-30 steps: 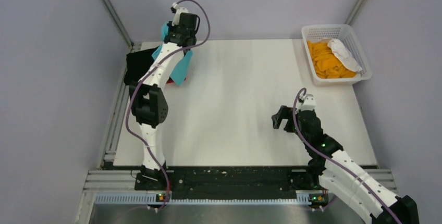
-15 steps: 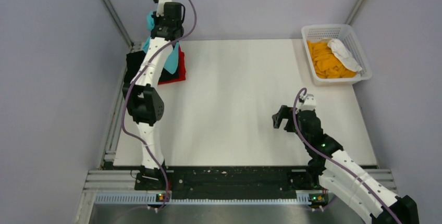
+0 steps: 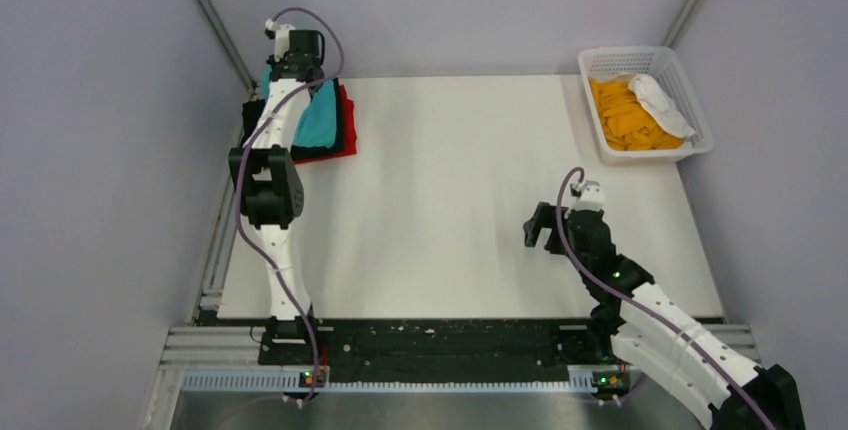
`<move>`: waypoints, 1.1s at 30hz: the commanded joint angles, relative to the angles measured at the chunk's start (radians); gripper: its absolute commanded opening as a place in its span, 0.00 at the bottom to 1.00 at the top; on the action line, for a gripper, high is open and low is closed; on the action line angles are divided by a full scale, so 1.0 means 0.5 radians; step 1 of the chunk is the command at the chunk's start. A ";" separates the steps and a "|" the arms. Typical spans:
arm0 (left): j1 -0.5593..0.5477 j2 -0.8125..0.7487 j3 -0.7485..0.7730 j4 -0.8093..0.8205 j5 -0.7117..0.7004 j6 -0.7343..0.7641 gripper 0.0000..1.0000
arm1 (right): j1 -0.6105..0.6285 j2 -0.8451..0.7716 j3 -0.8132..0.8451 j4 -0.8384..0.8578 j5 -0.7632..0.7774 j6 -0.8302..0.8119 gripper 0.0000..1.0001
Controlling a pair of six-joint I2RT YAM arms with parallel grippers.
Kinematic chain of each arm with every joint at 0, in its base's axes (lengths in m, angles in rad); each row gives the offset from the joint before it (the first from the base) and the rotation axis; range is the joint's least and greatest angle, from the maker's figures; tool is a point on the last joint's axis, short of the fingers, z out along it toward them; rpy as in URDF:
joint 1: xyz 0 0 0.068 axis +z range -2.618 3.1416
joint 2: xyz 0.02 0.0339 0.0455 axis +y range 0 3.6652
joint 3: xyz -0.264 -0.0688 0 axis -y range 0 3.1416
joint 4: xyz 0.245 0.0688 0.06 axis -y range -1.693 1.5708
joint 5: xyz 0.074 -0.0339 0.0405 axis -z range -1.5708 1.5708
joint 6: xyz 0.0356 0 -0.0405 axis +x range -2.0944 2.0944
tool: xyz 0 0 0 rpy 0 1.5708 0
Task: Fold and stack the t-shirts
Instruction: Put the neatly folded tshirt into the corner of the board with the left arm, then reset both arms
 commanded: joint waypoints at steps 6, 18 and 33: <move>0.012 0.005 -0.130 0.294 -0.204 0.063 0.06 | -0.016 0.030 0.057 0.039 0.053 -0.003 0.99; 0.012 -0.002 -0.191 0.315 -0.061 0.093 0.99 | -0.016 0.025 0.076 -0.007 0.048 0.017 0.99; -0.007 -0.904 -1.123 0.742 1.064 -0.388 0.99 | -0.017 -0.013 0.066 -0.061 0.116 0.065 0.99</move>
